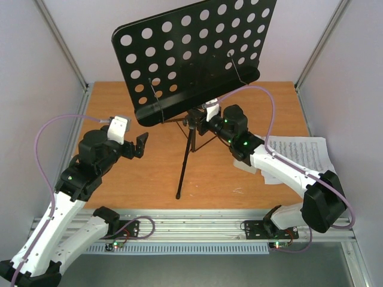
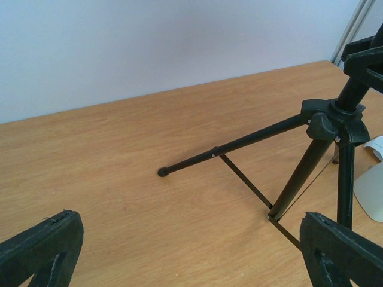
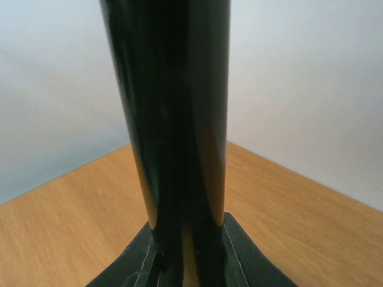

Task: Pack up the instrument practice props
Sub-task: Move the music stand to the center of the board.

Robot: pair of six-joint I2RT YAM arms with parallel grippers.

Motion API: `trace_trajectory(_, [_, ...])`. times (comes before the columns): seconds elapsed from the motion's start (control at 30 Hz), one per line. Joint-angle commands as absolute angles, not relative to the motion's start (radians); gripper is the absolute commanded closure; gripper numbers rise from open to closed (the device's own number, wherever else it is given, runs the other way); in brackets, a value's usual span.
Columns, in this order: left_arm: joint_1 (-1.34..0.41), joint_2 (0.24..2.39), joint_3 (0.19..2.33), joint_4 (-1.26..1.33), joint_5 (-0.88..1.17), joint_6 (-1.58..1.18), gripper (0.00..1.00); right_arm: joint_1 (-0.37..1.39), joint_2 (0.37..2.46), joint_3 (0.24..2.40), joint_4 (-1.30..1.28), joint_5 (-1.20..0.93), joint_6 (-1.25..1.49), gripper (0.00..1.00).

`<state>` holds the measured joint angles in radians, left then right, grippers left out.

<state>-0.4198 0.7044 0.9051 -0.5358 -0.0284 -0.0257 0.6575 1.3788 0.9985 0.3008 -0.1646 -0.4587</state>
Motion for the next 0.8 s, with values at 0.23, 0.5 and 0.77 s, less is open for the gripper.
trace_trajectory(0.23, [-0.413, 0.695, 0.91, -0.512, -0.009, -0.028, 0.01, 0.699, 1.311, 0.975, 0.344, -0.297, -0.289, 0.99])
trace_trajectory(0.5, [-0.413, 0.701, 0.917, -0.523, -0.005, -0.039, 0.01, 0.713, 1.311, 0.956, 0.337, -0.293, -0.283, 0.99])
trace_trajectory(0.77, [-0.413, 0.653, 0.799, -0.384, 0.206, -0.37, 0.04, 0.712, 1.292, 0.941, 0.295, -0.271, -0.308, 0.69])
